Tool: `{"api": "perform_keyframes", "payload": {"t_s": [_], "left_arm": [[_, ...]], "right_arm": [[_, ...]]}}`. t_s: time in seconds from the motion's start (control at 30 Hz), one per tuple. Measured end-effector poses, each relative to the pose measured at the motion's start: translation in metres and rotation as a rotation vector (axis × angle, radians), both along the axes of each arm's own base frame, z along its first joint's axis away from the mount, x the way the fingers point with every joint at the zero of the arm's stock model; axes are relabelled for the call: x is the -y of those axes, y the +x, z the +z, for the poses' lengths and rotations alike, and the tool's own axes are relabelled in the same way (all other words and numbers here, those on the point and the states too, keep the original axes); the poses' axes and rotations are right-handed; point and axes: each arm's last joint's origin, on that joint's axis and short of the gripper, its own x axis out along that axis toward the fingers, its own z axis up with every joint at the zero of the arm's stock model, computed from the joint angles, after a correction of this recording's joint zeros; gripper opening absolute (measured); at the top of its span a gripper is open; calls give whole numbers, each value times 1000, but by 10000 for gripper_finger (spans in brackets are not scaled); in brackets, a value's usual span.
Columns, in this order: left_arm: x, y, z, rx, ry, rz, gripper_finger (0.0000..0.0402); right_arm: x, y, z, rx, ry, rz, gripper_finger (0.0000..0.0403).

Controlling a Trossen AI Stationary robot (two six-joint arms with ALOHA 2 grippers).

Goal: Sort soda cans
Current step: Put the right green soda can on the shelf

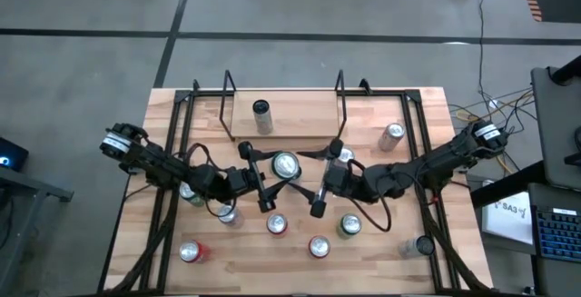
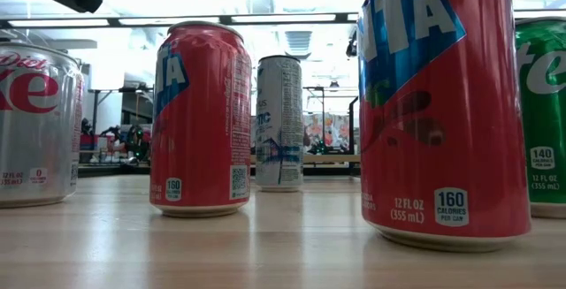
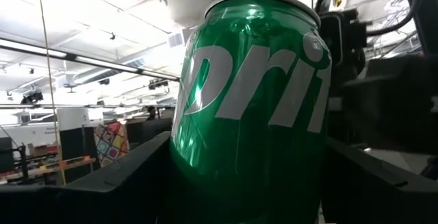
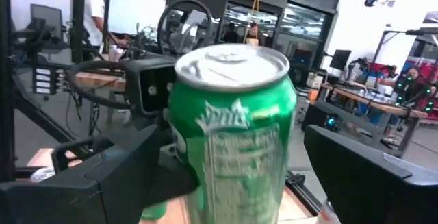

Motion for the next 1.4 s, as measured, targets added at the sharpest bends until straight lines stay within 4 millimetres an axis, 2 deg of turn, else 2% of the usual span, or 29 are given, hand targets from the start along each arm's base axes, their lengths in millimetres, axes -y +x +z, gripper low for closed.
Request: {"api": "perform_keyframes", "payload": {"t_s": [0.17,0.43,0.6,0.83,1.23,1.4], "left_arm": [[0,0,0,-4,1,0,299],[1,3,-2,-12,-2,0,299],[1,3,-2,-12,-3,1,304],[1,3,-3,-17,-2,0,305],[0,3,-4,-9,-96,-18,354],[0,3,-4,-14,-97,-13,361]], "right_arm": [[5,5,4,22,22,24,347],[17,30,-5,11,20,49,347],[16,40,-6,13,-7,35,335],[16,40,-4,11,-7,33,290],[16,37,-2,0,4,52,290],[18,32,2,-21,5,48,290]]}}
